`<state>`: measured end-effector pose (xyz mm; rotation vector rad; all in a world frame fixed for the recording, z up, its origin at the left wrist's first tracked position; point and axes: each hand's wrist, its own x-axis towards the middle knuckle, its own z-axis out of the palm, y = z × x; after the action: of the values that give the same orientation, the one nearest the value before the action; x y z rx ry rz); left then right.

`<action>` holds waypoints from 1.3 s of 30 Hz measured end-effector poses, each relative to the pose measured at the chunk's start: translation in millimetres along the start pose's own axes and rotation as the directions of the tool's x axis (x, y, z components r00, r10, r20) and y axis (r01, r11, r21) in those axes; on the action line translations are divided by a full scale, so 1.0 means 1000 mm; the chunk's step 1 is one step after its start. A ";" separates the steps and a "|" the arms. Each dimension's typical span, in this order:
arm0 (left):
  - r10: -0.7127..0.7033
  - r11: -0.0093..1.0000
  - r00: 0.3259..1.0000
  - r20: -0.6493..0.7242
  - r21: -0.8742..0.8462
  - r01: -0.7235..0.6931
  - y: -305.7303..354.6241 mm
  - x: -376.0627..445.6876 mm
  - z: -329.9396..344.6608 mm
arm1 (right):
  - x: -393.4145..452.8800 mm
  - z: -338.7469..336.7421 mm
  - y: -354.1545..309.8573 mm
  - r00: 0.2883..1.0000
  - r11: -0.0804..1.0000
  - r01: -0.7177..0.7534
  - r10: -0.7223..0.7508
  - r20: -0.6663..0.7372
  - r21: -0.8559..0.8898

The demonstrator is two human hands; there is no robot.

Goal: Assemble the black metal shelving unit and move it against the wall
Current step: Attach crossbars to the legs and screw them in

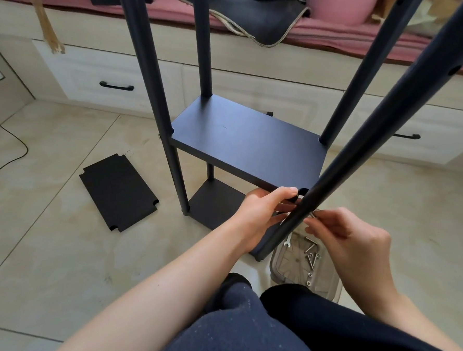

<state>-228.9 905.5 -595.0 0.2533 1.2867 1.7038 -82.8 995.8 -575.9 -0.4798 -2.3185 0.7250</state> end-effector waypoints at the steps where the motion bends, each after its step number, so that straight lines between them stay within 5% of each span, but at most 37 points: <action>1: -0.003 1.000 1.000 0.006 -0.005 0.003 0.001 -0.001 0.000 | -0.001 0.001 0.001 1.000 1.000 0.000 0.000 -0.010 -0.004; 17: -0.031 0.974 0.991 0.130 -0.218 0.059 -0.007 -0.007 0.004 | -0.010 0.010 0.010 0.998 1.000 0.022 -0.022 -0.061 -0.007; 27: 0.022 0.980 0.995 0.101 -0.198 -0.002 -0.011 -0.005 0.009 | -0.012 0.007 0.010 0.947 0.848 -0.313 0.310 0.079 0.429; 35: 0.010 0.973 0.988 0.152 -0.229 0.025 -0.012 -0.004 0.008 | -0.006 0.002 0.007 0.942 0.824 -0.335 0.308 0.135 0.456; 39: 0.042 0.971 0.984 0.172 -0.237 0.000 -0.015 -0.002 0.006 | -0.007 0.000 0.007 0.966 0.906 -0.258 0.236 0.106 0.334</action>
<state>-215.5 907.7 -604.4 0.2700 0.9456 1.7914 -76.9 997.5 -583.2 -0.6000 -2.1425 1.2620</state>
